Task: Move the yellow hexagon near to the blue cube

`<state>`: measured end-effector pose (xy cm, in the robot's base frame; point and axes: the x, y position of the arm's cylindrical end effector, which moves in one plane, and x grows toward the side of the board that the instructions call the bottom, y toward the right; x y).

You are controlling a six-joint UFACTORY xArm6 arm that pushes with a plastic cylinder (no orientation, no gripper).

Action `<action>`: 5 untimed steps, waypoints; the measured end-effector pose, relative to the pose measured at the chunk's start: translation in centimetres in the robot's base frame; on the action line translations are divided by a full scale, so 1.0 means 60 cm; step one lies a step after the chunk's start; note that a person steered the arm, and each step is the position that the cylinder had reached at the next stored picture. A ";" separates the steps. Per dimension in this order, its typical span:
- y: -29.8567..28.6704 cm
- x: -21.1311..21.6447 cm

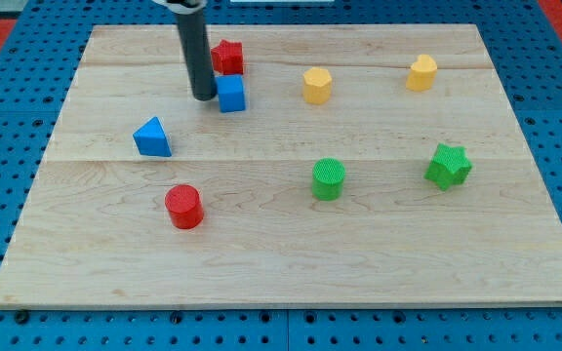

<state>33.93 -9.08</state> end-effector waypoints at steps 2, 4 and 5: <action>0.017 0.050; 0.334 0.084; 0.489 0.047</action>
<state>36.75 20.29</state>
